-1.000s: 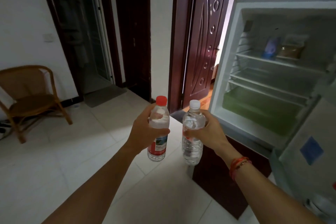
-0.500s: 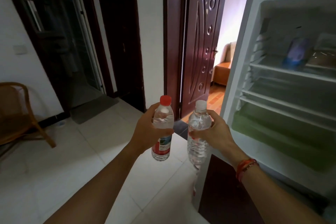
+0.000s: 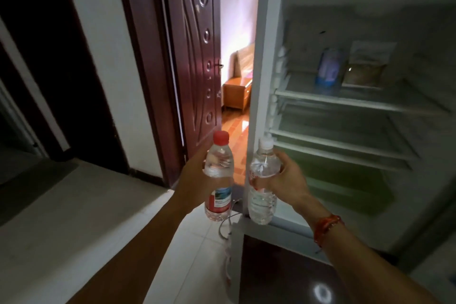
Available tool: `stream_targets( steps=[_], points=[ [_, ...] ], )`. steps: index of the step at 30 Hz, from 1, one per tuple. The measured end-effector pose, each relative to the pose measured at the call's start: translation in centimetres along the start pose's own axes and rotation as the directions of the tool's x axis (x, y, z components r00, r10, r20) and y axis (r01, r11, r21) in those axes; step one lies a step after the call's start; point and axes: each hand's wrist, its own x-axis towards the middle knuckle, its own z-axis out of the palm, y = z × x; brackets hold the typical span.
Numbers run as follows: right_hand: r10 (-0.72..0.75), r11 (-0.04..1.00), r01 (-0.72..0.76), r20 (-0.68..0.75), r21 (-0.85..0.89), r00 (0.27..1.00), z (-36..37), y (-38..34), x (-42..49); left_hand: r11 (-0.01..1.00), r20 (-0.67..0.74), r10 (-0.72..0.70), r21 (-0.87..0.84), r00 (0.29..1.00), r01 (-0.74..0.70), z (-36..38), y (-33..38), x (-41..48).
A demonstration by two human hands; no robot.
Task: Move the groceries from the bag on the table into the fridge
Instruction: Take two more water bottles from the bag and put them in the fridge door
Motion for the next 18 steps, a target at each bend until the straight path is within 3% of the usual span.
stream_targets(
  steps=[9, 18],
  points=[
    [0.136, 0.981, -0.174, -0.350, -0.081, 0.927, -7.0, 2.9, 0.4, 0.974, 0.370, 0.138, -0.217, 0.919, -0.059, 9.0, 0.3, 8.7],
    [0.247, 0.913, -0.405, -0.717, -0.053, 0.652, -9.2, 2.8, -4.3, 0.958, 0.711, 0.234, -0.285, 0.663, -0.033, 14.9, 2.4, 12.9]
  ],
)
